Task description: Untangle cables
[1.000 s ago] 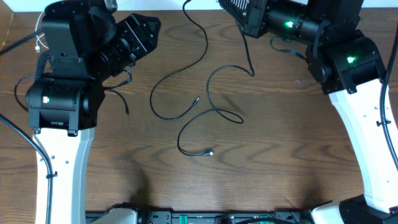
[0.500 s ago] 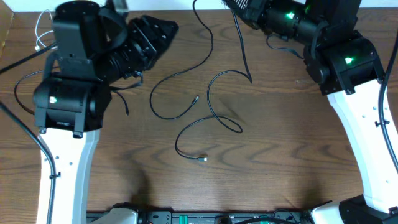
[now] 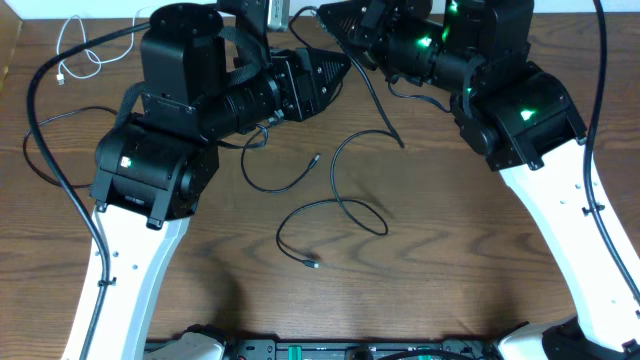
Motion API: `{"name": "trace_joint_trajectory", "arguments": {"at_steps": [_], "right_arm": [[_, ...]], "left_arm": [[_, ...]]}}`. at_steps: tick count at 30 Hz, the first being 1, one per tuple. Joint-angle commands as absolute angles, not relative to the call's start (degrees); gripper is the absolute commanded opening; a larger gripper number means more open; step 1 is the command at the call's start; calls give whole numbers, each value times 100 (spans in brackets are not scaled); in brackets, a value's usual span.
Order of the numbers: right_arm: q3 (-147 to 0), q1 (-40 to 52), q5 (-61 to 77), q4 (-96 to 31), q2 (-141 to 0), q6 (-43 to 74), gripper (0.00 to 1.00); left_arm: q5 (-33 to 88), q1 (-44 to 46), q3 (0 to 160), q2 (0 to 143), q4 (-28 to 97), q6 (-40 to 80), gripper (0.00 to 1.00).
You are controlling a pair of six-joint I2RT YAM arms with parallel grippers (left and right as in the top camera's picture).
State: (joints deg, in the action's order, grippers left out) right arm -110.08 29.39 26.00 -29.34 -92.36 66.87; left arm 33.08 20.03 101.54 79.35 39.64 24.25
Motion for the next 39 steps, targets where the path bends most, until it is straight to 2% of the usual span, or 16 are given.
{"name": "trace_joint_trajectory", "arguments": {"at_steps": [1, 12, 16, 39], "right_arm": [[-11037, 3002, 2502, -3004, -9161, 6729, 1], [-11037, 2825, 1144, -3216, -9161, 6726, 1], [-11037, 2888, 1153, -3251, -9164, 6729, 1], [-11037, 3155, 1260, -3035, -9161, 7266, 2]], "left_arm": [[3415, 2023, 10186, 7920, 3782, 2237, 51], [3389, 1925, 10186, 7811, 3625, 2206, 51], [3391, 1944, 10186, 7826, 3612, 2541, 51], [3708, 1949, 10186, 8141, 3638, 2512, 48]]}}
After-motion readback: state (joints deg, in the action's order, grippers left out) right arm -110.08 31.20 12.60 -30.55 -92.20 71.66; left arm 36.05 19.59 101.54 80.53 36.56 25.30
